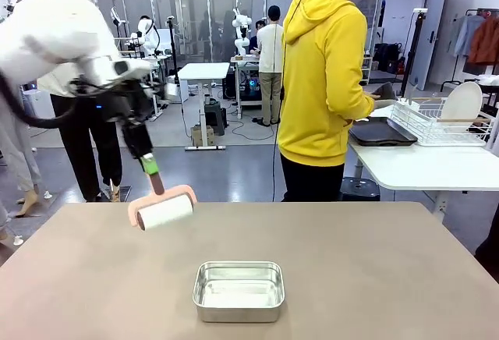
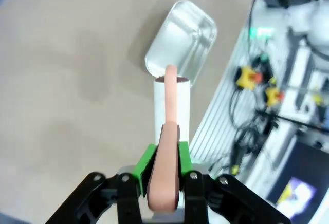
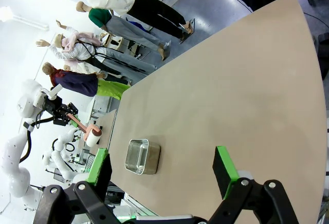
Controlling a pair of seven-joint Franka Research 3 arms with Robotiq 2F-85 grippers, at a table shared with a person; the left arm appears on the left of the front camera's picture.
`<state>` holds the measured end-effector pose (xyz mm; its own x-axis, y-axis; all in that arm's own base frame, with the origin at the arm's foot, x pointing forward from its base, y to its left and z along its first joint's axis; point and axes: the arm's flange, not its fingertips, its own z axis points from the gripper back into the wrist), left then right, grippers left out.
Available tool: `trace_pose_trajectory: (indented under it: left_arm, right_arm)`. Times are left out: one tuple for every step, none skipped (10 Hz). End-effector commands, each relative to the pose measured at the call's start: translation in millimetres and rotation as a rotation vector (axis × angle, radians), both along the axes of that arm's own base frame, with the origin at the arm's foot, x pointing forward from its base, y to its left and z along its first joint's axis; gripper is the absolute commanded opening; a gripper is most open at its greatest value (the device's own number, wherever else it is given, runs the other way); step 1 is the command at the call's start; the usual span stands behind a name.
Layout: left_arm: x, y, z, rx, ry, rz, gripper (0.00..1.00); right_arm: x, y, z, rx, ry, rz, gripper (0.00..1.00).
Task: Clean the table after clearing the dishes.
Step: Place the Lint Roller back on top of the Airtight Container.
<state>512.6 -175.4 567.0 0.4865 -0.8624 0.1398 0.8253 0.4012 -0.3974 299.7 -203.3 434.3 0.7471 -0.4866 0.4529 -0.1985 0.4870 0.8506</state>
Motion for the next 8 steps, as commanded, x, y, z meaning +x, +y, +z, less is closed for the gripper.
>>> trace_pose_trajectory:
  left_arm:
    - [5,-31,5,0.102,-0.064,-0.215,0.23]
    - [-3,-57,2,0.111,-0.091,-0.258,0.23]
    - [-14,-81,-3,0.083,-0.11,-0.289,0.23]
    - [-28,-98,-10,0.105,-0.17,-0.279,0.23]
    - [-43,-113,-16,0.095,-0.198,-0.274,0.23]
    - [-58,-126,-25,0.138,-0.237,-0.296,0.23]
    - [-66,-136,-36,0.059,-0.216,-0.374,0.23]
    - [-71,-141,-44,0.045,-0.258,-0.384,0.23]
  right_arm:
    - [-3,-1,1,-0.007,-0.011,0.013,1.0]
    - [-3,-1,1,-0.007,-0.011,0.013,1.0]
    - [-3,-1,1,-0.007,-0.011,0.013,1.0]
    - [-3,-1,1,-0.007,-0.011,0.013,1.0]
    - [-3,-1,1,-0.007,-0.011,0.013,1.0]
    - [-3,-1,1,-0.007,-0.011,0.013,1.0]
    - [-3,-1,1,-0.007,-0.011,0.013,1.0]
    - [-3,-1,1,-0.007,-0.011,0.013,1.0]
